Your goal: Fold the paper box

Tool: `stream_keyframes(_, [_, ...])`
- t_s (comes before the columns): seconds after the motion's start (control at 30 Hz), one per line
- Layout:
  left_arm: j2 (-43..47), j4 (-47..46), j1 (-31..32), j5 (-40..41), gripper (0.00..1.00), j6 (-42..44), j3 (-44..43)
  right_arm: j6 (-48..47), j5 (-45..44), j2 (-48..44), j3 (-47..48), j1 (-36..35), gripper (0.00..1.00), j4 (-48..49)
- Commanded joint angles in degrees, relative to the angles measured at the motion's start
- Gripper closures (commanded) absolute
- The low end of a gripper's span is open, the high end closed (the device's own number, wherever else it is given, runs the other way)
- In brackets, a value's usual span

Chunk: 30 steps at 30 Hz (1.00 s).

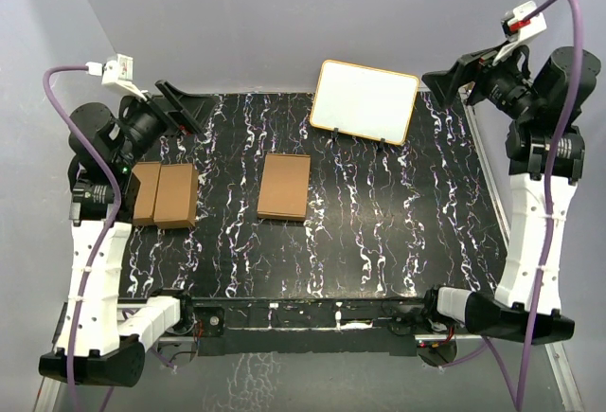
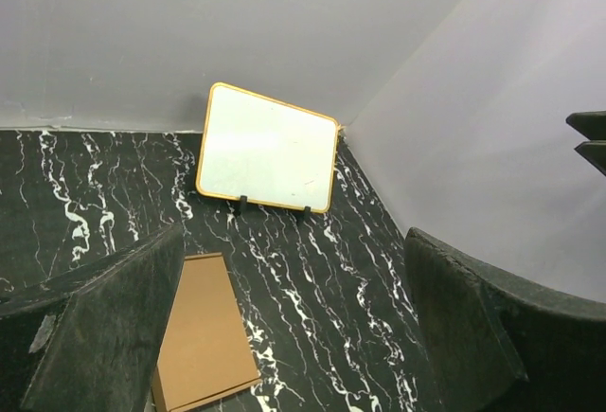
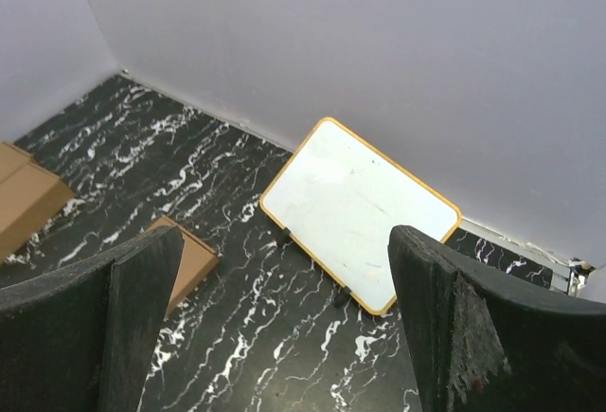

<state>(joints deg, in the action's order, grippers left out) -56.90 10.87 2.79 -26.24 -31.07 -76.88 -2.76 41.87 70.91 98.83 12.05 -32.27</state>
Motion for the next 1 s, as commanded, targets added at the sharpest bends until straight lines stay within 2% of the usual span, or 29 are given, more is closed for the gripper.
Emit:
stream_keyframes(0.0, [1.1,3.3,-0.3,-1.8,0.03,0.4,-3.0,7.7,-3.8,-3.0,1.7,0.1,0.01,3.2])
stream_keyframes(0.23, [0.1,4.0,-0.2,-2.6,0.03,0.2,-3.3,10.8,-10.4,-4.5,0.5,0.1,0.01,2.1])
stream_keyframes(0.73, [-0.5,6.8,-0.2,-2.5,0.03,2.8,-3.8,10.7,-12.0,-5.6,-0.6,0.1,0.01,2.4])
stream_keyframes(0.97, [-0.1,4.0,-0.2,-4.3,0.03,1.7,-1.7,10.2,-14.6,-7.3,-3.3,0.1,0.01,2.6])
